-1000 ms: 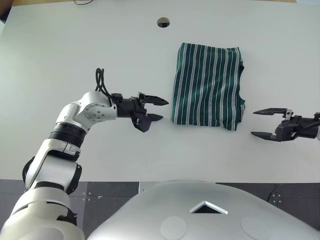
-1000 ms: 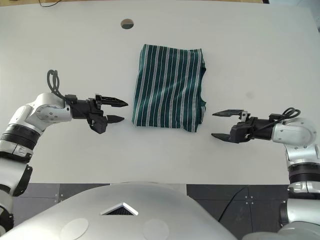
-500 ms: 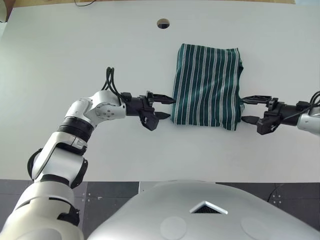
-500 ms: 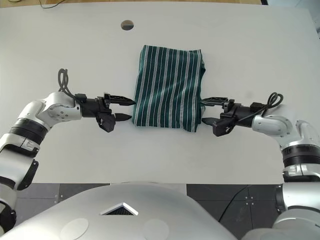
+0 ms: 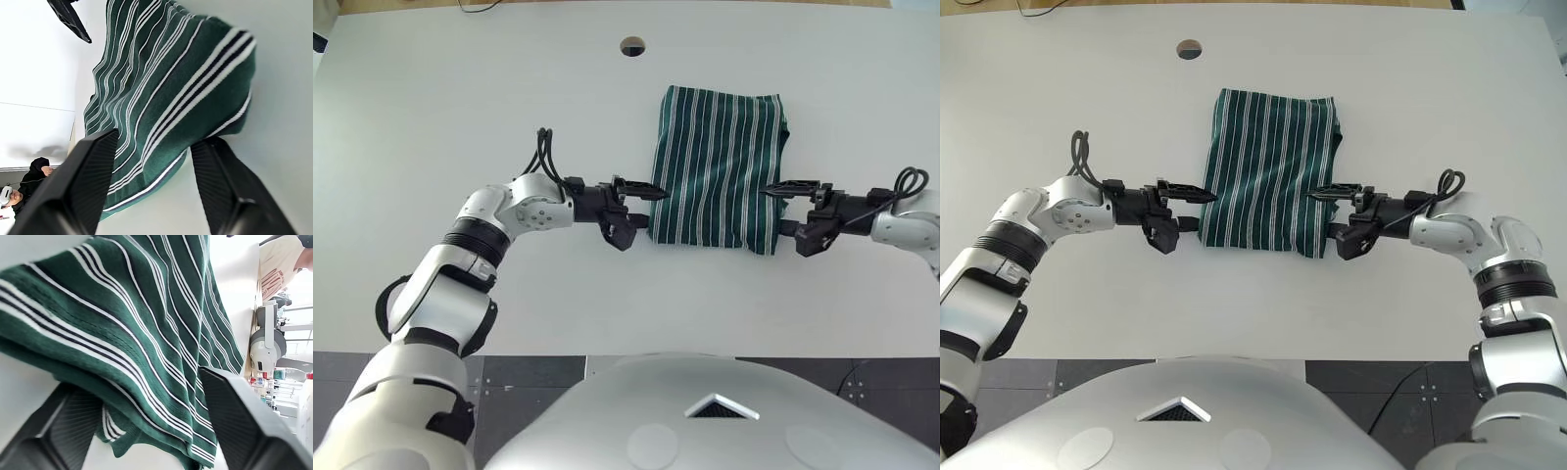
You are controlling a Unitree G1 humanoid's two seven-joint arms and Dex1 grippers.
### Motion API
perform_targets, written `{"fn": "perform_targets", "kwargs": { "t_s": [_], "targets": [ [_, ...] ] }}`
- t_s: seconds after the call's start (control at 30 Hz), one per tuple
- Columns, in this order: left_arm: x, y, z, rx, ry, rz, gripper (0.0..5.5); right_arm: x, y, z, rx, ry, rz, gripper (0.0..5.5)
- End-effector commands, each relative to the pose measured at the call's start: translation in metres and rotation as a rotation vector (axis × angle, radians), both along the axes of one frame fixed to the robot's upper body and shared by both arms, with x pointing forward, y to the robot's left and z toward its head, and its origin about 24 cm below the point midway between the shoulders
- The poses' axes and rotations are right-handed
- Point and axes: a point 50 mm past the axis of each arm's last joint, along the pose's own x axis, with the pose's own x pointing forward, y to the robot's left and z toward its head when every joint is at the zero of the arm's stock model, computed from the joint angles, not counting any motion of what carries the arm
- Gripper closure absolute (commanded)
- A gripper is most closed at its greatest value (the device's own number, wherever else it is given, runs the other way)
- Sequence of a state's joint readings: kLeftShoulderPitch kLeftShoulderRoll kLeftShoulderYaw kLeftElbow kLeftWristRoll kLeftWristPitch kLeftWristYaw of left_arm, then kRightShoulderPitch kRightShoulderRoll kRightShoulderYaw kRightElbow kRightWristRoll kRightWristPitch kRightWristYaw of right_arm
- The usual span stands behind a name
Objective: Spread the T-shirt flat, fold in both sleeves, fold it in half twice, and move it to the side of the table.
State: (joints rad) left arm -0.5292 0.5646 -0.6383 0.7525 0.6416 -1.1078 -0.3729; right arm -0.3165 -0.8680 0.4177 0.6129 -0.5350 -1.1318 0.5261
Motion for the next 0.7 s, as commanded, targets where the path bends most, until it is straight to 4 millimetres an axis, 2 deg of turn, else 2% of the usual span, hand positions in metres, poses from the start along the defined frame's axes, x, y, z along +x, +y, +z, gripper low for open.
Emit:
{"fn": "perform_targets", "kwargs": {
  "t_s": [0.03, 0.23, 0.43, 0.5, 0.7],
  "targets": [
    [-0.0130, 0.0075, -0.0251, 0.157, 0.082, -0.035, 3.42, -0.0242, 0.0011, -0.0360, -0.118, 0.172, 0.037, 2.95],
    [-0.0118, 0.0067, -0.0258, 0.150, 0.080, -0.028, 4.47, -0.0202, 0.0004, -0.0371, -0.127, 0.174, 0.012, 4.24],
    [-0.0120, 0.0087, -0.0262, 0.157, 0.088, -0.027, 5.15, -0.0177, 0.0020, -0.0377, -0.112, 0.174, -0.007, 5.38],
    [-0.0119, 0.0082, -0.0263, 0.154, 0.089, -0.027, 5.38, -0.0179, 0.0029, -0.0378, -0.106, 0.176, -0.008, 5.40],
    [-0.0126, 0.0080, -0.0258, 0.145, 0.098, -0.027, 5.38, -0.0191, 0.0048, -0.0354, -0.071, 0.195, -0.013, 5.40]
  ]
}}
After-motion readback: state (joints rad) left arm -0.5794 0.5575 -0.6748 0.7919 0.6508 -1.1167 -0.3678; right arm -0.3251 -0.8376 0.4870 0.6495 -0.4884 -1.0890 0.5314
